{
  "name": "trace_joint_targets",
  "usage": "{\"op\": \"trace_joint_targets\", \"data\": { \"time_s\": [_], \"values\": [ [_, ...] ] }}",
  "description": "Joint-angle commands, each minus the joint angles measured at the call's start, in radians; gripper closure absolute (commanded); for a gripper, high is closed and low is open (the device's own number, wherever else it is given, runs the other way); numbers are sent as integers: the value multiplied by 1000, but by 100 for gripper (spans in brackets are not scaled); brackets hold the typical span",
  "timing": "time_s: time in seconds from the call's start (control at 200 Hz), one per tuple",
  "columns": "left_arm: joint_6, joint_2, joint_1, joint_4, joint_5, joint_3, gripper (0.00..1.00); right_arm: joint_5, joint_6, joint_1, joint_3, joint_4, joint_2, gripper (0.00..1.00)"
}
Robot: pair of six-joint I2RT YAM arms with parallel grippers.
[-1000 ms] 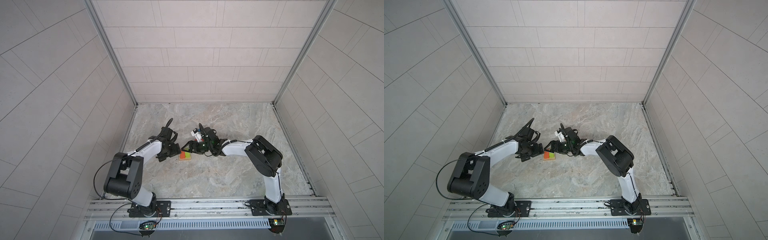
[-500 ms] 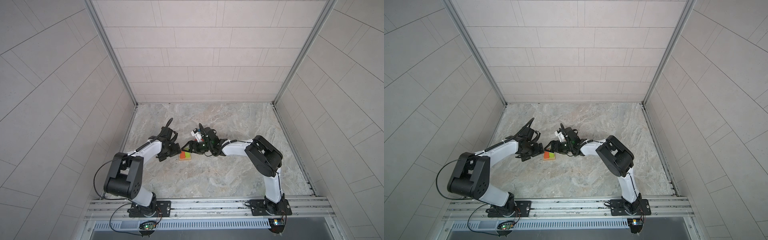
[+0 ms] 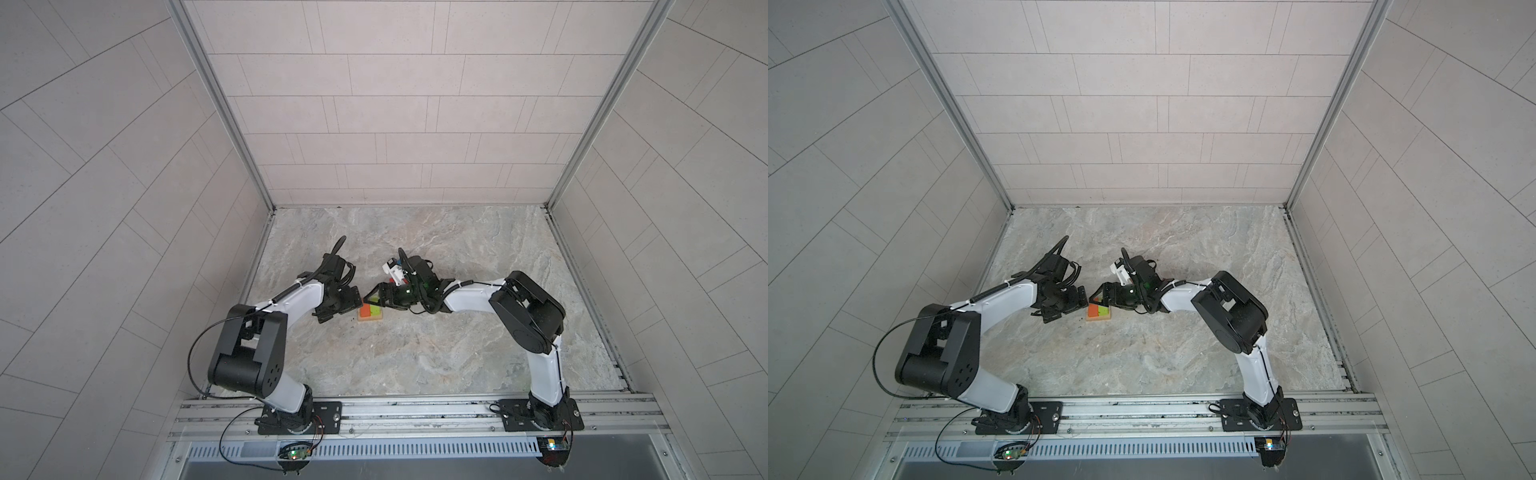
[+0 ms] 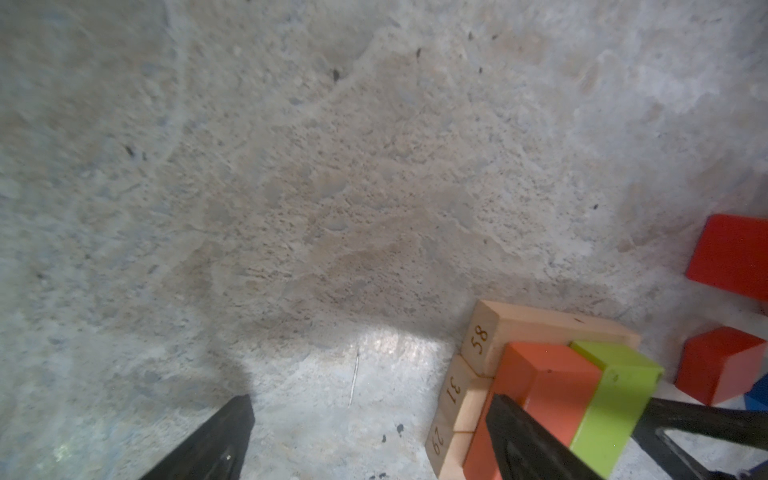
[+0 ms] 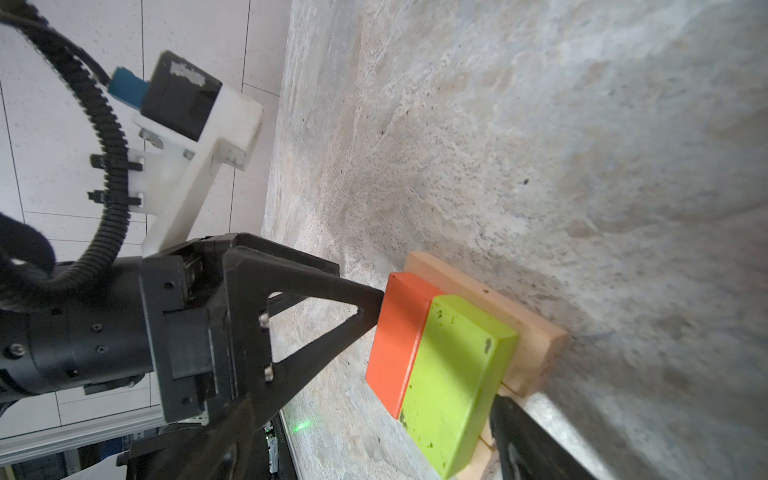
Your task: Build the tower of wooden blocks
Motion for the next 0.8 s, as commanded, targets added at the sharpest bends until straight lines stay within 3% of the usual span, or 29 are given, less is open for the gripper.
{"op": "trace_joint_targets", "data": {
  "time_s": [0.0,0.796],
  "values": [
    [10,10,-5,-8,-6,14,5,-1,14,6,-13,10,-36,10],
    [10,6,-6,-11,-9,14,6,-1,30,18,-61,38,-68,10]
  ]
}}
